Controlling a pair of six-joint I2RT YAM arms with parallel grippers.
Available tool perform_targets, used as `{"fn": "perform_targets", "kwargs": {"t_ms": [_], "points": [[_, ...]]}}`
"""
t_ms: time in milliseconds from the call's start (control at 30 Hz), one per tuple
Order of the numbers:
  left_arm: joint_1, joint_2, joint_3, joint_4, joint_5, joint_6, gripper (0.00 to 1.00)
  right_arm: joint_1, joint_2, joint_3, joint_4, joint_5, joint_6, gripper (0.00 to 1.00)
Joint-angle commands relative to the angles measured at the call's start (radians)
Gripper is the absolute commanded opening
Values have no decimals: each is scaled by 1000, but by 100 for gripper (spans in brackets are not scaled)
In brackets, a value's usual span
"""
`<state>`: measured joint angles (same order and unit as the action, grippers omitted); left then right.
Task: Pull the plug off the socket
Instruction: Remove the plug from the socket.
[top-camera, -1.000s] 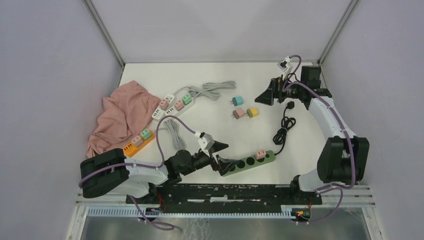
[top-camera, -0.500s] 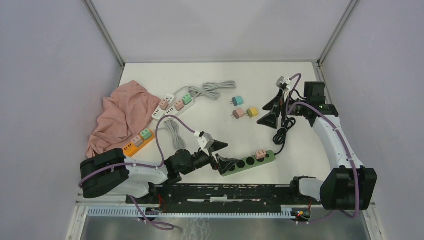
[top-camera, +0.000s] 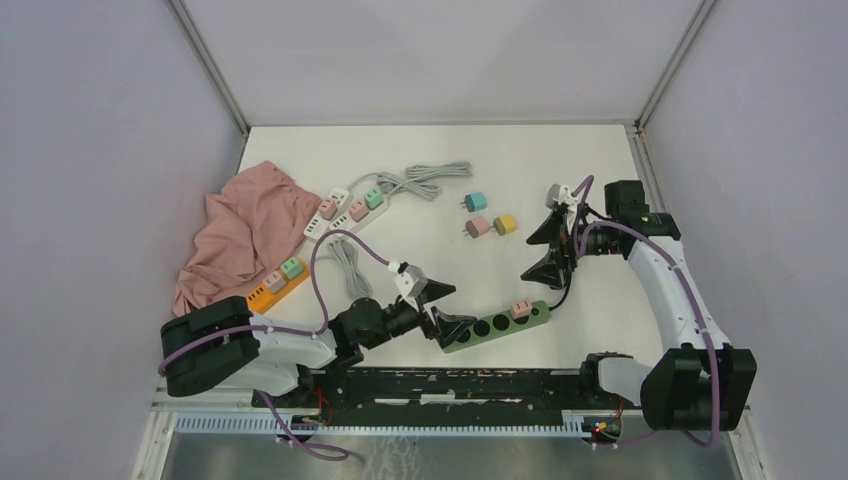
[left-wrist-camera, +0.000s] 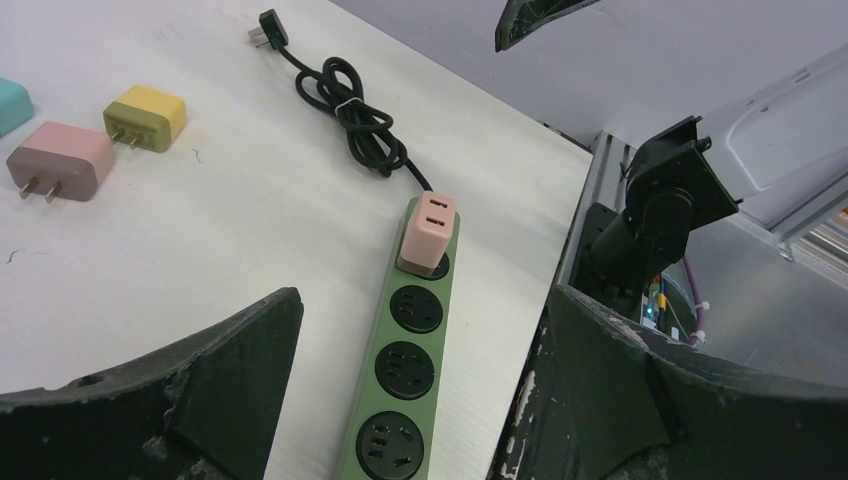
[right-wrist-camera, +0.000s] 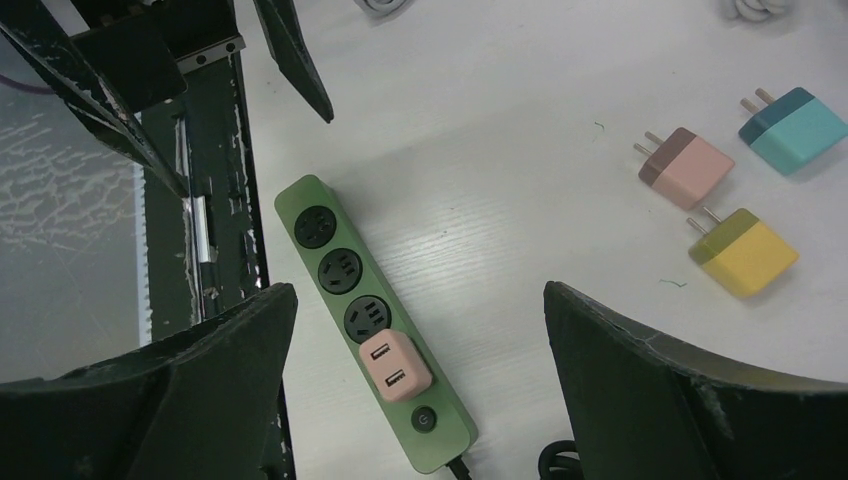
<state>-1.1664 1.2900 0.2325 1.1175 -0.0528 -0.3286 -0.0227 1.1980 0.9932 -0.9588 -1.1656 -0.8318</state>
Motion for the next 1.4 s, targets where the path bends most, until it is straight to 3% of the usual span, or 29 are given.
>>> {"fn": "perform_targets", "kwargs": {"t_ms": [0,600,1367], "points": [[6,8,-8,75,-18,-38,99,-6,-44,-11,-54,3,-107,100],[10,46,-4,91,-15,-44,99,-5,-59,-37,-213,110,-337,100],[15,94,1,119,-12,-55,99,-5,-20,-39,-379,89,-576,100]]}}
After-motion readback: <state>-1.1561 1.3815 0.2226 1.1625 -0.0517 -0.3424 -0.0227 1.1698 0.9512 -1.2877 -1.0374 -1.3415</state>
